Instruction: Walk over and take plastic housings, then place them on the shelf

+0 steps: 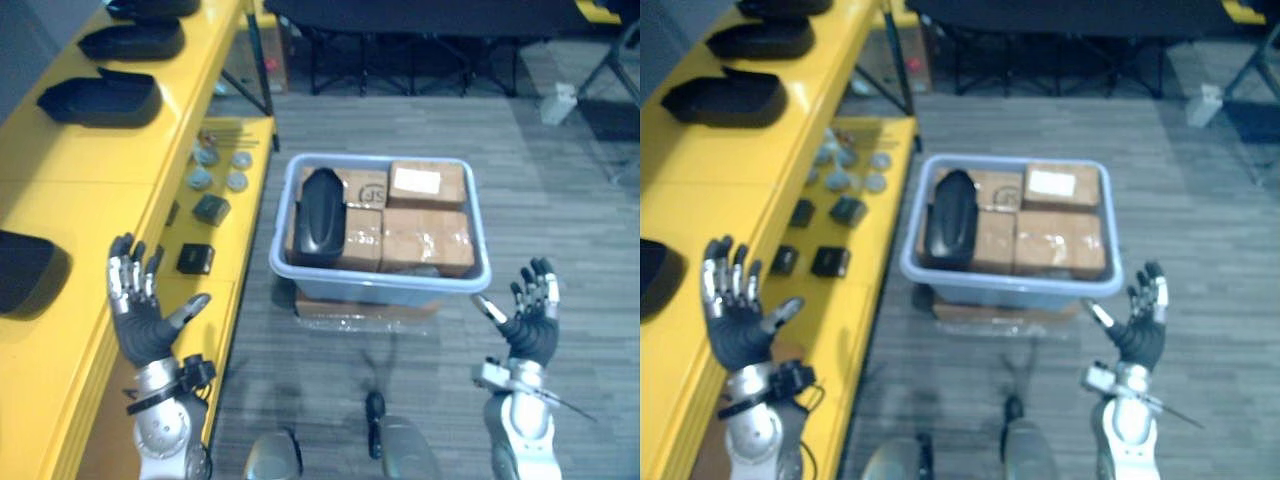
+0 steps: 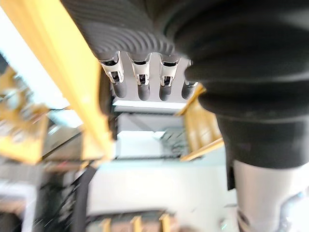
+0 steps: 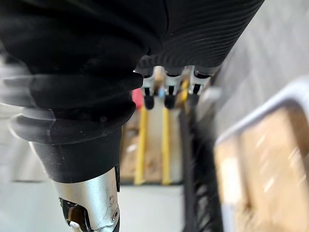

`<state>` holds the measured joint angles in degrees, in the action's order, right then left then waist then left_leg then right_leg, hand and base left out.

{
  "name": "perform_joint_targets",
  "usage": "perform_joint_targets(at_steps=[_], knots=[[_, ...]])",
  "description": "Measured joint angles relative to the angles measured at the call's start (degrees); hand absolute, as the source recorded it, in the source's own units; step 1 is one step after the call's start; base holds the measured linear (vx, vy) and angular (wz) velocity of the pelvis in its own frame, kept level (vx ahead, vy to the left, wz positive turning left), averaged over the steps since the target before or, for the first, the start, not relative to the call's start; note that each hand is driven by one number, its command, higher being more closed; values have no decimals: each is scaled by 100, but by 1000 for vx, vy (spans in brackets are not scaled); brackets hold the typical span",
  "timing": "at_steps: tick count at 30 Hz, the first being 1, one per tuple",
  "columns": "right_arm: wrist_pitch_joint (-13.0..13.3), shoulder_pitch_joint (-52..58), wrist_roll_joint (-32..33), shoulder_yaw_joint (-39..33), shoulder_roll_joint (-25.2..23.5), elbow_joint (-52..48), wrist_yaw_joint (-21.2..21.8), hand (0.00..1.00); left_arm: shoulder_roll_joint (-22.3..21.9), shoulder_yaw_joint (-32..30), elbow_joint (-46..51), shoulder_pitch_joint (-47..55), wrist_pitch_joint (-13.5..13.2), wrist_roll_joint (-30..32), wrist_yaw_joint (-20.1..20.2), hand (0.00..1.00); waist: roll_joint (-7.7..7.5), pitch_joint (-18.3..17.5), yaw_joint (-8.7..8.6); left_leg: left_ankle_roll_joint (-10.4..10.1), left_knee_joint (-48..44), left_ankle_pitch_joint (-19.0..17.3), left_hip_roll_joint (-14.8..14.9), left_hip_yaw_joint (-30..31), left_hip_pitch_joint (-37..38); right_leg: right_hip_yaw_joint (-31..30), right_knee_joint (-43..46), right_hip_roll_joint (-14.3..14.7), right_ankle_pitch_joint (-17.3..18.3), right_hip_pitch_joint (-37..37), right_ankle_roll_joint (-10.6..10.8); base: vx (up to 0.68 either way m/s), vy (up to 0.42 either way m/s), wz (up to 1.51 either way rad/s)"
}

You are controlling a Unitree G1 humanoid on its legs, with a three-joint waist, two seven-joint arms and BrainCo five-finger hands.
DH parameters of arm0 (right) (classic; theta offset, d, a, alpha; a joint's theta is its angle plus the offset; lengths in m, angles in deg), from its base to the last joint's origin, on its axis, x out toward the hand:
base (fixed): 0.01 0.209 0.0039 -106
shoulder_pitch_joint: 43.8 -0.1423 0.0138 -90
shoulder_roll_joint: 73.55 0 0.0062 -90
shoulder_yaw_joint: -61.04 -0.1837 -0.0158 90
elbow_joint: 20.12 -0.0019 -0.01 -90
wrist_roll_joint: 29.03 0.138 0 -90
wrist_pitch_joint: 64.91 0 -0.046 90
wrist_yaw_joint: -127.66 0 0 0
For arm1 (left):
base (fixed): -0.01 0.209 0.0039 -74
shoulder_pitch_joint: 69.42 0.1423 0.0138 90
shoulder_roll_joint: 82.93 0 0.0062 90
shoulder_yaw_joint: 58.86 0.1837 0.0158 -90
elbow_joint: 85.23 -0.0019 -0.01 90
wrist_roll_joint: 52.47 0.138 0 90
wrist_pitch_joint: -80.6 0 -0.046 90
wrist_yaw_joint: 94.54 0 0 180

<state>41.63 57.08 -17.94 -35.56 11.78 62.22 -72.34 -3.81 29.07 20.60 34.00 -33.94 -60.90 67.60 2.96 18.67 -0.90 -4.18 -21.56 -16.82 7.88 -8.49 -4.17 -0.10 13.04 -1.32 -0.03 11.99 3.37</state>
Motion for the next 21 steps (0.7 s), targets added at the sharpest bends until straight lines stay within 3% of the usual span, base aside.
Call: perform_joint_targets(at_steps=[2,4,7,11,13,17,21], knots=[[-69,-374,56,-194,112,247,17,0,73,313,-749,-535,431,303,-218,0,36,179,-53,32,2,30,-36,-20,-121,-34,-303,0,-219,-10,26,-39,39,-16],[-115,-673,127,-187,216,473,124,0,134,443,-1271,-800,857,214,-220,0,-6,326,-140,73,-3,73,-93,-14,-210,-41,-481,-43,-358,-8,51,-46,33,1],[-285,-1601,310,-163,460,1273,137,0,146,792,-2072,-1049,1433,215,-179,0,-34,570,-137,126,-76,111,-204,-20,-324,-74,-649,-146,-516,2,116,-64,76,2],[-576,-3302,703,-157,1056,2840,168,0,166,1275,-2832,-1313,1820,219,124,0,11,662,24,233,-142,185,-372,21,-600,-51,-800,-315,-689,143,185,-80,94,12],[-644,-4404,904,14,1582,3693,163,0,161,1533,-3371,-1513,2069,204,173,0,172,771,113,243,-314,190,-445,197,-851,76,-857,-394,-778,201,217,-81,80,32],[-729,-5744,1069,474,2276,4703,121,0,102,1703,-4286,-1569,2157,202,208,0,445,918,360,296,-475,225,-537,470,-1109,323,-849,-487,-805,238,236,-70,56,35],[-876,-6617,1124,918,2668,5402,94,0,96,1716,-5104,-1557,2080,216,294,0,528,947,666,301,-509,335,-619,667,-1408,529,-756,-571,-804,449,235,-59,42,33]])
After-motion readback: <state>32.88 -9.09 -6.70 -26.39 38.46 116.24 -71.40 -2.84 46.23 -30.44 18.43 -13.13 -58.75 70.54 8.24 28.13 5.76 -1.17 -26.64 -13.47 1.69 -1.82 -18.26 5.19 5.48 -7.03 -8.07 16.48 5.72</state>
